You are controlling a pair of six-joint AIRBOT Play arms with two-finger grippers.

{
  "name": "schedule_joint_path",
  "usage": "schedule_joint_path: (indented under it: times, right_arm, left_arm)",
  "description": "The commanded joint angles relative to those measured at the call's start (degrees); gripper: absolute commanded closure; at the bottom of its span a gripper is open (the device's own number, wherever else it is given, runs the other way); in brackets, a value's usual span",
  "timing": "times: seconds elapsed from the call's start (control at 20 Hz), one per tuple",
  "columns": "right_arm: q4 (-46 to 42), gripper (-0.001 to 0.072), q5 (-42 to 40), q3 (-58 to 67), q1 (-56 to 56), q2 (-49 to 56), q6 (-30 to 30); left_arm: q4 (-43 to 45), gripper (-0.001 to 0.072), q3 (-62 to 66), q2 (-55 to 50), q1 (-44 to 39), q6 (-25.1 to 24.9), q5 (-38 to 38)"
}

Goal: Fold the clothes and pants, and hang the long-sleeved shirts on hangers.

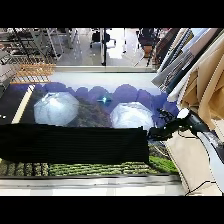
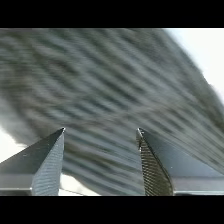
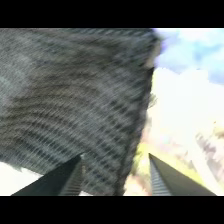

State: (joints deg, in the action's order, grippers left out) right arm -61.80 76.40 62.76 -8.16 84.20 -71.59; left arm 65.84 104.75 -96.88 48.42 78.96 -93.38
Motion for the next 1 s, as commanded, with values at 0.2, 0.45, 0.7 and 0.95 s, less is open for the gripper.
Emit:
schedule_joint_path:
  times: [0.2, 0.45, 0.7, 0.95]
  right_arm:
    - [12.7, 0.0186, -3.2, -1.3, -3.2, 10.2, 17.5]
    - [18.7, 0.0391, -2.3, -1.1, 2.7, 15.0, 25.4]
    - [-6.8, 0.0677, -3.3, 4.2, 0.1, 5.9, 6.9]
    - [-21.2, 0.0679, -3.8, 8.0, -2.3, -9.4, -3.4]
  left_arm:
    - [-5.3, 0.0435, 0.1, 0.9, -9.2, -0.6, -2.9]
    - [-13.7, 0.0684, -3.8, 1.0, -18.2, -6.1, -2.8]
    - [-17.3, 0.0684, -18.9, 2.9, -28.1, -13.8, -2.3]
    - [-15.8, 0.0685, -34.8, 3.1, -37.7, -15.4, 9.5]
